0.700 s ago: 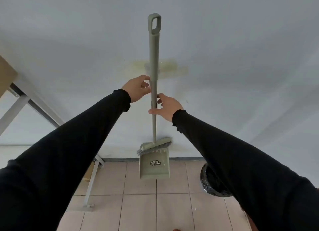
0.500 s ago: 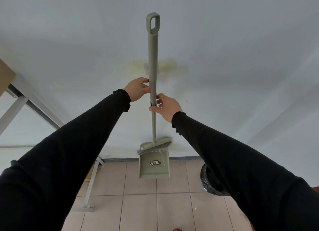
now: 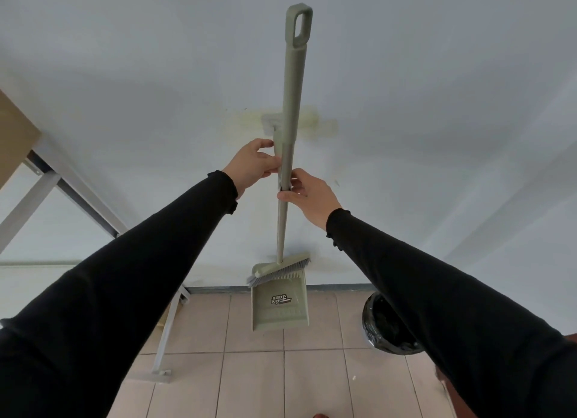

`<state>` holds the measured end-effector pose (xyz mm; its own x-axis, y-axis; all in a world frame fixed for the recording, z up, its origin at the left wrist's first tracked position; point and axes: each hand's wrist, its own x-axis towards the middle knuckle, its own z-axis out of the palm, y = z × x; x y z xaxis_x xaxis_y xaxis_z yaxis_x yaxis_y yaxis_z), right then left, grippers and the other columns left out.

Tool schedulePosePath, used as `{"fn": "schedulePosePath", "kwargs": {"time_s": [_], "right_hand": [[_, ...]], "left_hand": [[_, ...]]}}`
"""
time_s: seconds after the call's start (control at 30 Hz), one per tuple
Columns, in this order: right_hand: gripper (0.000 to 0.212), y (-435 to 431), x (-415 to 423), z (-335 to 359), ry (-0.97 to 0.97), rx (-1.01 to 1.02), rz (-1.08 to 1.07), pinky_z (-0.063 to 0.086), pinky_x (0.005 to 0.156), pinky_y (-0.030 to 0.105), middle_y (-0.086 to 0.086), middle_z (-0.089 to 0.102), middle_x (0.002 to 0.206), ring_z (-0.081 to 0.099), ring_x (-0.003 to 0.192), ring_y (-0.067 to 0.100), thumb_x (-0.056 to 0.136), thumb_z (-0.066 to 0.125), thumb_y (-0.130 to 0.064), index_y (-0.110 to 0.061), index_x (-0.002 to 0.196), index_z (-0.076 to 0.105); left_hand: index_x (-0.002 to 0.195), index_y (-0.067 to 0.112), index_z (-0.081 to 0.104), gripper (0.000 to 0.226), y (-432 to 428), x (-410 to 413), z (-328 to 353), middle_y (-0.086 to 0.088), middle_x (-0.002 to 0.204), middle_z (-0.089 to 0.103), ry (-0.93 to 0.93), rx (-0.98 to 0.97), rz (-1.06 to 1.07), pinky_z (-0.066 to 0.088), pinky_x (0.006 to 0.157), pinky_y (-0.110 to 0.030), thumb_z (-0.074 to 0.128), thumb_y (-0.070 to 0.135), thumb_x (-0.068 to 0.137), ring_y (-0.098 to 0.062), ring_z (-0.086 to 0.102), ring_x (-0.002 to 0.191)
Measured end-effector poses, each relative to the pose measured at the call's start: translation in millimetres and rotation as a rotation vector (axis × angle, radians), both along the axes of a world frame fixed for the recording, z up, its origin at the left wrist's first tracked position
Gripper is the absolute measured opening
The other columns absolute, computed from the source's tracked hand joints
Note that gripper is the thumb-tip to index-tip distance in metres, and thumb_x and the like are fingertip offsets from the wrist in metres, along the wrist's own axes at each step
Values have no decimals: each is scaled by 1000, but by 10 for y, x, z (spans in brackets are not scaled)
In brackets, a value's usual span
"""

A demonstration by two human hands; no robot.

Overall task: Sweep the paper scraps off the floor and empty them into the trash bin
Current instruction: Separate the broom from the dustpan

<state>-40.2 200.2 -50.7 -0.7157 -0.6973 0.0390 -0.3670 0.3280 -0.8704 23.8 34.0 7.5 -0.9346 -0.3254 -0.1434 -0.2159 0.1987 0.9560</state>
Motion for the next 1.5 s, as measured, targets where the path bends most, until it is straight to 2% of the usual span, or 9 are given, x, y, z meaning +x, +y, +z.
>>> {"fn": "schedulePosePath", "kwargs": {"time_s": [0.2,0.4,0.6,0.87,1.03,1.17,1.3,1.4,1.5], "right_hand": [[35,215,159,-23,-37,-26,101,52,96,40,-13,70,103,67,99,10,81,68,-41,-31,113,60],[22,268,334,-107,-100,10,257,51,99,39,-17,69,99,68,98,7,87,70,-25,-36,106,64],[25,295,557,-271,-150,41,369,47,97,25,-17,72,107,66,102,-1,88,69,-30,-39,112,68],[18,361,901,-673,-136,150,436,55,83,28,-19,73,94,67,91,-3,91,58,-36,-46,99,71],[17,434,1153,-1021,48,199,513,46,73,26,-10,57,78,56,75,8,95,53,-40,-46,98,69],[24,507,1413,-1152,-380,232,578,53,54,29,-5,62,62,58,53,12,94,50,-52,-41,102,69],[77,534,1718,-1157,-903,348,596,59,65,38,12,70,78,69,72,28,76,40,-85,-29,127,58],[79,475,1941,-1120,-1100,464,559,58,66,37,12,66,77,66,68,25,79,45,-83,-22,126,60],[64,404,2213,-1086,-1067,675,575,56,53,30,6,56,71,57,56,16,92,48,-64,-20,138,49]], "left_hand": [[137,28,48,74,4,324,-39,4,110,63,68,-411,-17,49,81,-27,72,61,76,-10,61,96],[115,37,65,27,-80,631,-69,1,139,47,110,-839,-273,29,111,-39,63,51,91,-22,26,137],[95,20,61,33,-71,969,-147,4,69,52,-94,-866,-420,34,98,-37,46,48,101,-15,48,71],[94,26,60,42,216,1708,-683,-4,77,58,-352,-648,-242,42,67,-35,48,67,93,-15,48,68],[86,5,63,61,532,2111,-1044,-9,65,40,-468,-523,-130,35,59,-37,72,65,77,-24,39,58],[78,13,67,68,762,2382,-1345,-1,62,45,-549,-469,10,36,58,-38,65,80,67,-16,41,58],[73,51,62,18,995,2716,-1645,20,54,57,-519,-373,118,41,48,-23,67,66,78,0,52,45],[115,51,61,31,1174,2978,-1798,11,77,72,-567,-256,159,47,47,-17,66,58,85,1,58,48],[129,38,58,45,1315,3318,-1976,2,70,71,-592,-60,226,50,52,-25,66,54,87,-10,59,51]]}}
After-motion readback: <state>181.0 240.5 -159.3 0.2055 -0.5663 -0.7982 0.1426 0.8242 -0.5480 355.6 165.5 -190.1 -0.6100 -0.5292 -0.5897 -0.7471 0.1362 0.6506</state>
